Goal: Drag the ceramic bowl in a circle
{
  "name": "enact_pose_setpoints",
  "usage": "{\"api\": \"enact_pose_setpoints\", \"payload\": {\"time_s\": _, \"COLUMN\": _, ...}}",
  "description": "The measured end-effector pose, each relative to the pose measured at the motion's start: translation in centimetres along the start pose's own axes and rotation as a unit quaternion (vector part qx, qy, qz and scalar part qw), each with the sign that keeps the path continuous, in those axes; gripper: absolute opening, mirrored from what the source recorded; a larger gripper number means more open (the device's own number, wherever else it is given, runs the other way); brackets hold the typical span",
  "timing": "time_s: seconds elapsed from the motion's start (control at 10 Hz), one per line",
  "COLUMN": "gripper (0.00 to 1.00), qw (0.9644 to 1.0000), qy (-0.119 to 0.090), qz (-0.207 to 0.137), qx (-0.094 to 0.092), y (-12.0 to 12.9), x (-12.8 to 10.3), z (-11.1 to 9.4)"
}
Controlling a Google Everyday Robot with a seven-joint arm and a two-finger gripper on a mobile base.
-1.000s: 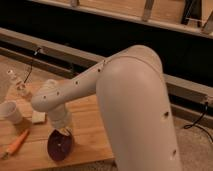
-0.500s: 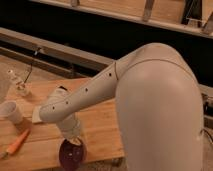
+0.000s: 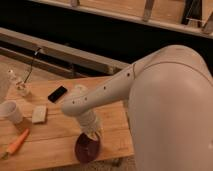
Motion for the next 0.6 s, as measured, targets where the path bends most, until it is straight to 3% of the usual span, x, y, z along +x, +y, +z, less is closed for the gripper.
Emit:
{"api": "enact_pose_setpoints", "payload": {"time_s": 0.1, "gripper": 0.00, "qw": 0.9993, "qy": 0.011, "qz": 0.035, "qx": 0.005, "y": -2.6, "x": -0.3, "z": 0.8}}
{"api": "enact_pose_setpoints", "payload": {"time_s": 0.3, "gripper": 0.00, "qw": 0.9970, "qy": 0.020, "qz": 0.074, "qx": 0.009, "y": -5.3, "x": -1.4, "z": 1.6}}
{"api": "enact_pose_setpoints", "payload": {"time_s": 0.6, "gripper": 0.00, "qw": 0.9915, "qy": 0.008, "qz": 0.129, "qx": 0.010, "y": -9.8, "x": -5.5, "z": 0.8}}
